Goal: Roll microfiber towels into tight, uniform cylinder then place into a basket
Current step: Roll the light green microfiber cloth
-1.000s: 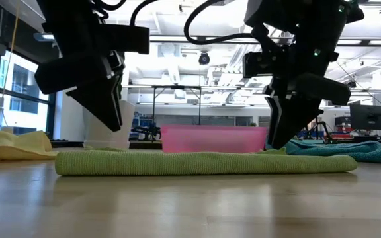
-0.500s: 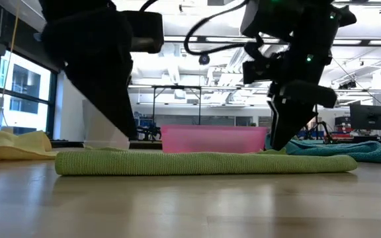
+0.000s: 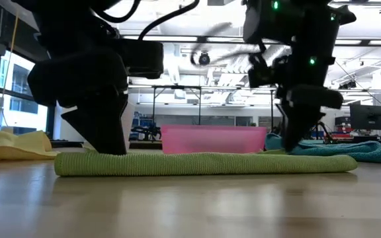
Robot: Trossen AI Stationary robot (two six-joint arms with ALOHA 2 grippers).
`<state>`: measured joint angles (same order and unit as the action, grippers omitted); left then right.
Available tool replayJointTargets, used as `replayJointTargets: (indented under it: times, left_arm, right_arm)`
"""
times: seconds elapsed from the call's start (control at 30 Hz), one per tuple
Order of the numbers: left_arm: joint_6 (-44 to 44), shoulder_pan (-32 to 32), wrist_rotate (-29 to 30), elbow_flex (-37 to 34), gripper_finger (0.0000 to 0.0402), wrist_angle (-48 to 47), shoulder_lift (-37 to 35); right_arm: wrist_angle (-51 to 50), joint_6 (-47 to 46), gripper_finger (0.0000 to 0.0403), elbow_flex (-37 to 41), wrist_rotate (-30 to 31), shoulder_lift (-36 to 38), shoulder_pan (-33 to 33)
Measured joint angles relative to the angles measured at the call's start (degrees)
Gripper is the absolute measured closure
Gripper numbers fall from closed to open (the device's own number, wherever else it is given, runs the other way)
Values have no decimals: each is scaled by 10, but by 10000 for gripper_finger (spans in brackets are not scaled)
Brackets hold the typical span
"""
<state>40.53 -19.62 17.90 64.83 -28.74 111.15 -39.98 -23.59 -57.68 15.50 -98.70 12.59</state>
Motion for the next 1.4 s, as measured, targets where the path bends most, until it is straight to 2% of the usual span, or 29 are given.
replayJointTargets:
  times: [0.2,0.37,0.6,0.83,0.93,1.1,1.2,1.3,1.4]
  left_arm:
    - [2,0,1,-1,284,5,1]
    - [24,0,1,-1,284,6,2]
    - [24,0,-4,-2,284,4,2]
    - [24,0,-4,-2,284,4,3]
    - [19,0,-3,-2,284,4,3]
    - [-73,0,26,-2,284,6,0]
    - [-138,6,45,-2,284,2,-2]
    - [-183,16,51,-3,284,-6,-4]
    - [-188,26,51,-2,284,-14,-4]
  right_arm:
    - [171,42,291,24,2,0,27]
    - [227,18,291,65,5,0,25]
    - [229,-63,291,112,8,3,9]
    - [216,-60,291,107,8,2,11]
    - [198,-31,291,87,1,3,11]
    - [146,59,291,42,3,10,11]
    - [128,97,291,40,4,10,9]
    - [126,96,291,42,4,10,9]
    - [105,59,291,44,-7,10,9]
